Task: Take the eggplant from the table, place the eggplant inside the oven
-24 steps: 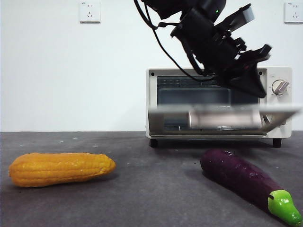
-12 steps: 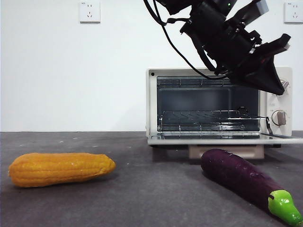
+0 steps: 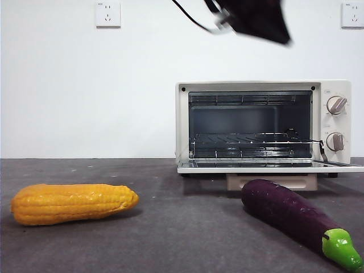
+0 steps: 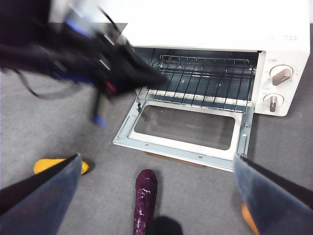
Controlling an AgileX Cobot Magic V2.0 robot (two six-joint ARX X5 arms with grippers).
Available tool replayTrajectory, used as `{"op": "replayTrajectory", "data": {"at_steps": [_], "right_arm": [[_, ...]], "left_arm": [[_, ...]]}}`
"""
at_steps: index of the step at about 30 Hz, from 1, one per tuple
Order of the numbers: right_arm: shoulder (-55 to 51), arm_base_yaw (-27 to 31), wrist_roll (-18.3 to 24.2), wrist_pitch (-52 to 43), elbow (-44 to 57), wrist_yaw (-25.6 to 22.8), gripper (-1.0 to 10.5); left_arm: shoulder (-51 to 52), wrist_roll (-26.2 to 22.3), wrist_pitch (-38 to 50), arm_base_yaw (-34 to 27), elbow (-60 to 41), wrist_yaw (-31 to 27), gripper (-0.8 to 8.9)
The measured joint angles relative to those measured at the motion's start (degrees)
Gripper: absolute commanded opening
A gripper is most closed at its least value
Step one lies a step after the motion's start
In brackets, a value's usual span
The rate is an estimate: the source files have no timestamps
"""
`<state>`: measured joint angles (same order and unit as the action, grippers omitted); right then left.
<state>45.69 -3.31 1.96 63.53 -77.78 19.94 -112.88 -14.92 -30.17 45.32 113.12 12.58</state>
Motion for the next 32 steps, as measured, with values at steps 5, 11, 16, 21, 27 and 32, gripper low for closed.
{"op": "replayTrajectory", "data": {"at_steps": [5,11,16,21,27,32], "right_arm": [[1.31,0.00,0.00,0.50,0.00,0.00,5.7],[3.13,-0.50,-0.02,1.53,0.00,0.02,5.7],[5.88,-3.50,-0.13,3.43,-0.02,1.57,5.6],[9.90,-9.03,-0.68,7.32,-0.02,3.69,5.6],[15.82,-16.72,-0.70,10.88,-0.02,3.30,5.6],[22.23,-22.77,-0.77,13.16,-0.02,-1.11,5.3]], "left_arm": [[8.96,2.32,-4.37,-5.53,0.00,-3.43,-0.06],[21.51,3.98,-11.15,-13.77,0.00,-3.69,-0.06],[30.03,4.07,-18.34,-21.70,0.00,-3.67,-0.06],[35.21,4.09,-24.17,-30.32,0.00,-2.45,-0.06],[40.87,4.96,-25.75,-34.82,-0.11,2.40,-0.06],[44.63,5.11,-27.34,-34.88,-0.11,2.67,-0.06]]}}
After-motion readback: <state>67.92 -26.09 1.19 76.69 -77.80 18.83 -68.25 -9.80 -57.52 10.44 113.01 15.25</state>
